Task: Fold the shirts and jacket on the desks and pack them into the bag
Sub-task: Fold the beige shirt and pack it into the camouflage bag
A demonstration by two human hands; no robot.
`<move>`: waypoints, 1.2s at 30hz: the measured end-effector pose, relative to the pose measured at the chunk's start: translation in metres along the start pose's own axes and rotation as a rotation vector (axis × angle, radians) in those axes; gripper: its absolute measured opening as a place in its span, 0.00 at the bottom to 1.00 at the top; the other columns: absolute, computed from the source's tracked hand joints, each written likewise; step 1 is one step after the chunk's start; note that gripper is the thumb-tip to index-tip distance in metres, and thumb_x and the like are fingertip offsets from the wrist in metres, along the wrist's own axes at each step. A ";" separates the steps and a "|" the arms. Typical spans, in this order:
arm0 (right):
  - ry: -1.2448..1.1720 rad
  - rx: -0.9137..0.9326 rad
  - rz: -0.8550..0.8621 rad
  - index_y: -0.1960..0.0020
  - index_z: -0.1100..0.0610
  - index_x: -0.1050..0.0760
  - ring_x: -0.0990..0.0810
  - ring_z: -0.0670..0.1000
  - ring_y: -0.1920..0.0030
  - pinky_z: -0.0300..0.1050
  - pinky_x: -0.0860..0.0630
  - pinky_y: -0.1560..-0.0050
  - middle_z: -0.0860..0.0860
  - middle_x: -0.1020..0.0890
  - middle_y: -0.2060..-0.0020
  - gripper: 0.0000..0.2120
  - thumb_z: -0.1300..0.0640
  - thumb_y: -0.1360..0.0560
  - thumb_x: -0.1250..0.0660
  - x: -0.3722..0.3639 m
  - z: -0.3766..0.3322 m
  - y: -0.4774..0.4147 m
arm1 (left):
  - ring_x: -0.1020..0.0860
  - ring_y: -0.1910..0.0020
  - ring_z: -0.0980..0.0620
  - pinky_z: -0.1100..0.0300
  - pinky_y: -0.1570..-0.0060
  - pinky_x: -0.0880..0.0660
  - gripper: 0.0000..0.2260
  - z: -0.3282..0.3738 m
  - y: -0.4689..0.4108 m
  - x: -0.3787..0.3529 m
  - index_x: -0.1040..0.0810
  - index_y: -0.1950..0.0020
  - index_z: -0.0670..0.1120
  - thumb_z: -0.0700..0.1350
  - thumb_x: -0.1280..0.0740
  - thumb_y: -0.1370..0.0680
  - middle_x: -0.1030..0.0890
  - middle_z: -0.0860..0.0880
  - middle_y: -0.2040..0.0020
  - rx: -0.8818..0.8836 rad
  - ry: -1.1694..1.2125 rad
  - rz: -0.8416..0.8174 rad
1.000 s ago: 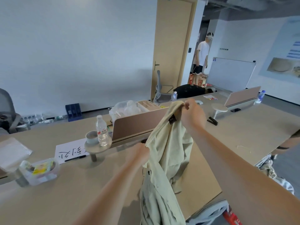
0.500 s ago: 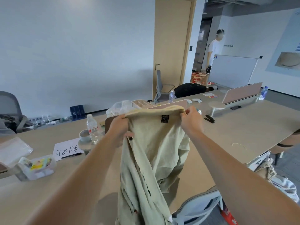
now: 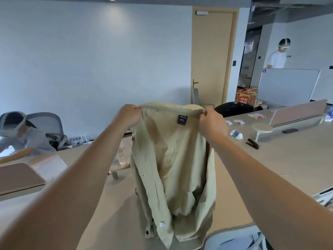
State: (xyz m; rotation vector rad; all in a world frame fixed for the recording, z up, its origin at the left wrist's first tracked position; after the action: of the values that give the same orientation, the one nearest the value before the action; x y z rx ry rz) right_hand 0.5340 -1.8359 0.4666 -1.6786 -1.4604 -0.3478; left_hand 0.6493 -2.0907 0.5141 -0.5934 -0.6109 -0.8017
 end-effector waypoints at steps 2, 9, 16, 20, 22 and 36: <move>0.121 0.013 -0.030 0.39 0.56 0.30 0.22 0.60 0.50 0.50 0.30 0.59 0.57 0.19 0.49 0.12 0.55 0.16 0.48 -0.012 0.006 0.006 | 0.31 0.65 0.46 0.57 0.65 0.37 0.15 -0.017 0.002 -0.011 0.34 0.68 0.45 0.44 0.42 0.20 0.31 0.45 0.67 0.018 -0.069 -0.052; 0.214 -0.075 -0.080 0.35 0.56 0.33 0.20 0.61 0.46 0.52 0.27 0.56 0.58 0.21 0.46 0.12 0.58 0.16 0.48 -0.040 0.008 0.021 | 0.38 0.71 0.51 0.56 0.71 0.43 0.19 -0.066 0.006 -0.045 0.39 0.68 0.45 0.45 0.42 0.18 0.37 0.48 0.70 0.036 -0.155 -0.238; 0.386 -0.123 -0.170 0.28 0.61 0.34 0.22 0.61 0.42 0.55 0.27 0.53 0.58 0.28 0.39 0.19 0.64 0.18 0.48 -0.071 -0.004 0.042 | 0.34 0.80 0.52 0.63 0.78 0.39 0.10 -0.110 -0.008 -0.060 0.31 0.65 0.43 0.36 0.42 0.23 0.32 0.48 0.74 0.017 -0.006 -0.468; 0.128 -0.326 -0.108 0.35 0.65 0.32 0.30 0.56 0.57 0.50 0.31 0.49 0.56 0.29 0.51 0.16 0.64 0.18 0.50 -0.091 -0.007 0.058 | 0.28 0.77 0.51 0.61 0.75 0.30 0.08 -0.131 -0.022 -0.059 0.24 0.57 0.40 0.35 0.42 0.28 0.25 0.47 0.72 -0.046 0.173 -0.624; -0.057 -0.407 -0.014 0.40 0.61 0.32 0.29 0.58 0.54 0.49 0.32 0.49 0.56 0.27 0.50 0.11 0.63 0.18 0.50 -0.094 -0.018 0.077 | 0.25 0.72 0.48 0.57 0.69 0.28 0.09 -0.145 -0.030 -0.060 0.23 0.56 0.38 0.36 0.41 0.30 0.22 0.42 0.68 -0.068 0.246 -0.678; 0.168 -0.491 -0.036 0.50 0.53 0.33 0.24 0.54 0.62 0.49 0.29 0.63 0.53 0.22 0.61 0.08 0.54 0.22 0.34 -0.122 -0.058 0.187 | 0.21 0.63 0.45 0.44 0.59 0.17 0.06 -0.228 -0.037 -0.056 0.25 0.54 0.38 0.38 0.38 0.19 0.25 0.41 0.61 -0.097 0.493 -0.868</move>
State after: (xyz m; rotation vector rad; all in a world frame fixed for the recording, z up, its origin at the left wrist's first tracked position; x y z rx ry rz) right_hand 0.6884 -1.9496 0.3386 -1.9462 -1.3501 -0.9047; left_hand 0.6508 -2.2411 0.3306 -0.1714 -0.3544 -1.7369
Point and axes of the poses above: each hand's wrist, its own y-axis away from the middle knuckle, its own x-axis out of the back of the hand, z = x × y, the point moved 4 cm from there along -y, towards the middle knuckle
